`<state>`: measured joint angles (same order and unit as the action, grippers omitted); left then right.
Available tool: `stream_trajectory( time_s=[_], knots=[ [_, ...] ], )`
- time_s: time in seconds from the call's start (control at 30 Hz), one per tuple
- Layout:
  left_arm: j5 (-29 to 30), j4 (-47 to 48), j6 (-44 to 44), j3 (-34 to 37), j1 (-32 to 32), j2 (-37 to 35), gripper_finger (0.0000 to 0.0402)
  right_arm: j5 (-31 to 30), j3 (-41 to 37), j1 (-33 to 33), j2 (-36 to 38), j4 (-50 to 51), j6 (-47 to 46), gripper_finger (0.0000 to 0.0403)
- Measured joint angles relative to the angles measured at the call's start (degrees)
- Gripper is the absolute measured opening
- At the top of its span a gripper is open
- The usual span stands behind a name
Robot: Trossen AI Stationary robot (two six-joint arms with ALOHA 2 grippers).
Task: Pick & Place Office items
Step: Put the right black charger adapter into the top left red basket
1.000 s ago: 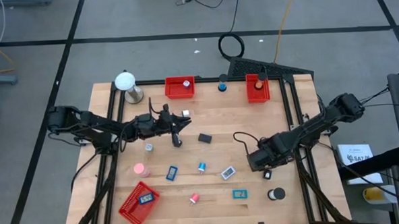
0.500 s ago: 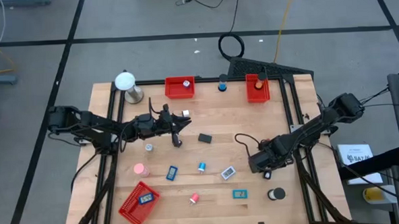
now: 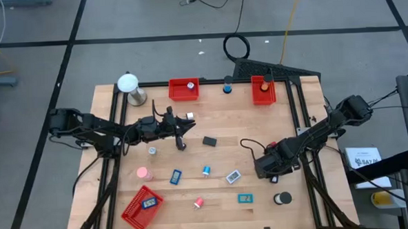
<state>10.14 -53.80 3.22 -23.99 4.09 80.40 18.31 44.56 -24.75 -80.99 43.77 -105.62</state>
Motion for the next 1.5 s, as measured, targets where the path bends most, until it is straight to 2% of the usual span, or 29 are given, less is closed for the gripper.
stream_trajectory(
  time_s=[0.13, 0.27, 0.67, 0.77, 0.9, 1.03, 1.13, 1.23, 1.33, 1.43, 1.5],
  knots=[
    [0.01, 0.0, 0.0, 0.0, 0.01, 0.0, 0.0051, -0.09, 0.0, -0.09, 0.0, -0.54, -0.03, 0.0261],
    [-0.01, 0.0, 0.0, 0.0, -0.01, 0.0, 0.0051, -0.63, 0.0, -0.09, -0.67, -2.16, -0.03, 0.0262],
    [-0.01, -0.01, 0.0, 0.0, -0.01, 0.0, 0.0051, -1.88, 0.0, -0.11, -2.7, -4.38, 2.19, 0.0156],
    [-0.01, 0.0, 0.0, 0.0, -0.01, 0.0, 0.0051, -2.2, 0.14, 0.08, -1.63, -4.63, 3.65, 0.0142],
    [0.01, -0.01, 0.0, 0.0, 0.01, 0.0, 0.0051, -10.17, 1.53, 2.04, 1.13, -4.59, 8.57, 0.0142],
    [0.01, 0.0, 0.0, 0.0, 0.01, 0.0, 0.0051, -24.26, 1.79, 5.9, 4.0, -5.79, 19.64, 0.0147],
    [0.0, -0.01, 0.0, 0.0, 0.01, 0.0, 0.0051, -35.64, 1.78, 9.73, 4.29, -8.68, 33.26, 0.0148],
    [0.01, -0.02, 0.0, 0.0, 0.01, 0.0, 0.0051, -42.61, 0.81, 13.97, 3.27, -21.71, 51.49, 0.0143],
    [-0.01, 0.0, 0.0, 0.0, 0.01, 0.0, 0.0051, -43.39, -1.85, 18.72, 0.9, -39.97, 67.92, 0.0144],
    [-0.01, -0.01, 0.0, 0.0, 0.01, 0.0, 0.0051, -39.52, -4.14, 23.95, -3.61, -57.69, 79.46, 0.0145],
    [-0.01, -0.02, 0.0, 0.0, -0.01, 0.0, 0.0051, -37.13, -4.76, 26.95, -7.11, -65.53, 85.93, 0.0145]
  ],
)
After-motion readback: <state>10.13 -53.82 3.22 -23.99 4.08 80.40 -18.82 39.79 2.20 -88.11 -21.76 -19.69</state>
